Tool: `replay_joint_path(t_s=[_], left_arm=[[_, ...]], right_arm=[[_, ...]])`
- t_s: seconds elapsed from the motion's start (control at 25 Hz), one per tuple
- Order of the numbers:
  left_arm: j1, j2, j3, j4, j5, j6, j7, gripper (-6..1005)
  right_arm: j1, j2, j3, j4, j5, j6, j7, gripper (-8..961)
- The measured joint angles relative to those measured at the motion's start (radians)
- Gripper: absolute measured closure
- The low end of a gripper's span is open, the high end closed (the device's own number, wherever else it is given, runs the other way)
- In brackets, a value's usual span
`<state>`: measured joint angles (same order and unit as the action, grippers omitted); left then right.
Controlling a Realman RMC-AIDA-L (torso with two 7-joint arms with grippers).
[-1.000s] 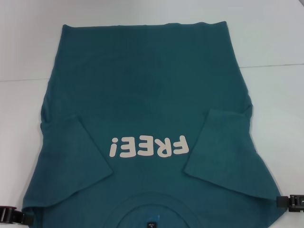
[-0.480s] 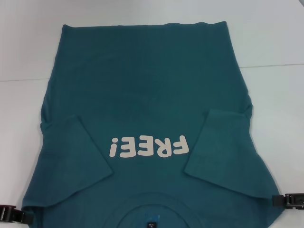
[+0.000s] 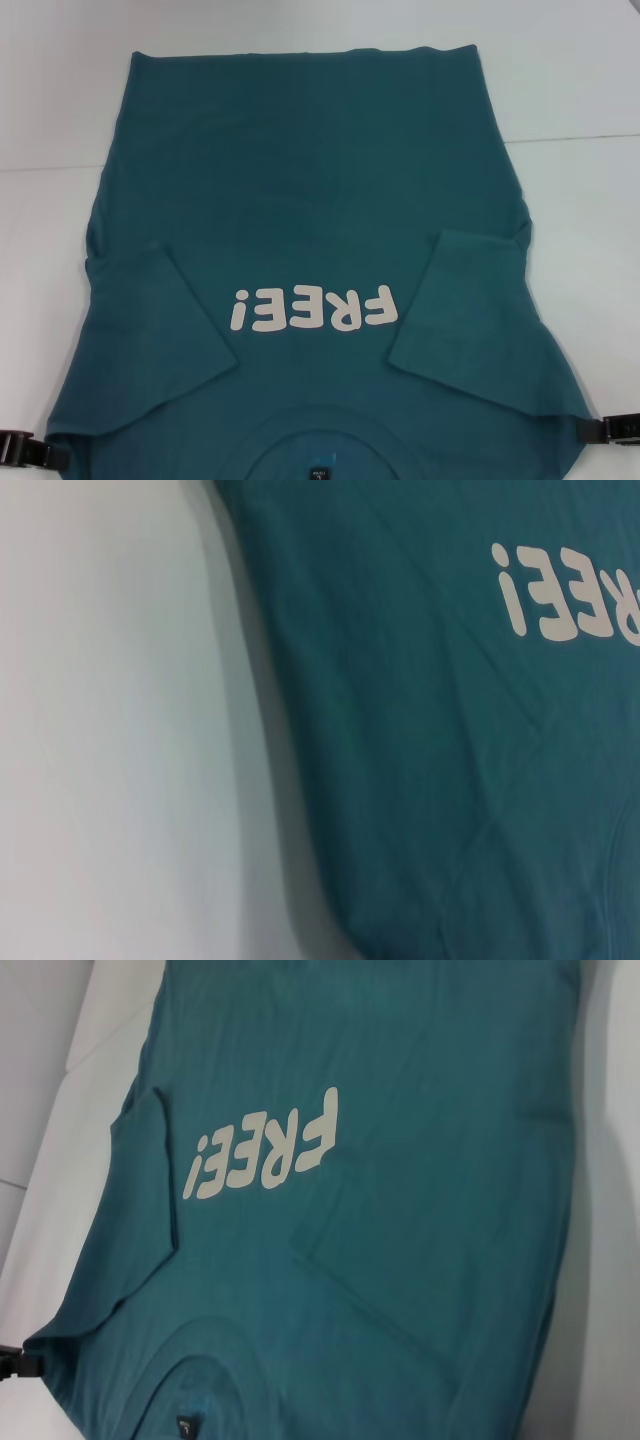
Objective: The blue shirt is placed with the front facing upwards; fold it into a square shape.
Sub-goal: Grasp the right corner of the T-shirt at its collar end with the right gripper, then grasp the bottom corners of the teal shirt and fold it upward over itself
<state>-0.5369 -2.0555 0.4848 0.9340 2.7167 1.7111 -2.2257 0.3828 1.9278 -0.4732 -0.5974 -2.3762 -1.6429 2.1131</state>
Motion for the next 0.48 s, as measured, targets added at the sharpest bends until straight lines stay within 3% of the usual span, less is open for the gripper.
replay_joint_path(t_s=[0.04,0.48], left_arm=[[0.0,0.0,0.0,0.0,0.0,0.0,0.0,979],[-0.003,0.002,-0.001,-0.003,0.0,-0.002,0.0,978]], right_arm=[[-0.001,0.0,0.0,0.0,0.0,0.0,0.0,720],[-0.013,-0.002,0.006,-0.001,0.002,-0.006,-0.02,919]])
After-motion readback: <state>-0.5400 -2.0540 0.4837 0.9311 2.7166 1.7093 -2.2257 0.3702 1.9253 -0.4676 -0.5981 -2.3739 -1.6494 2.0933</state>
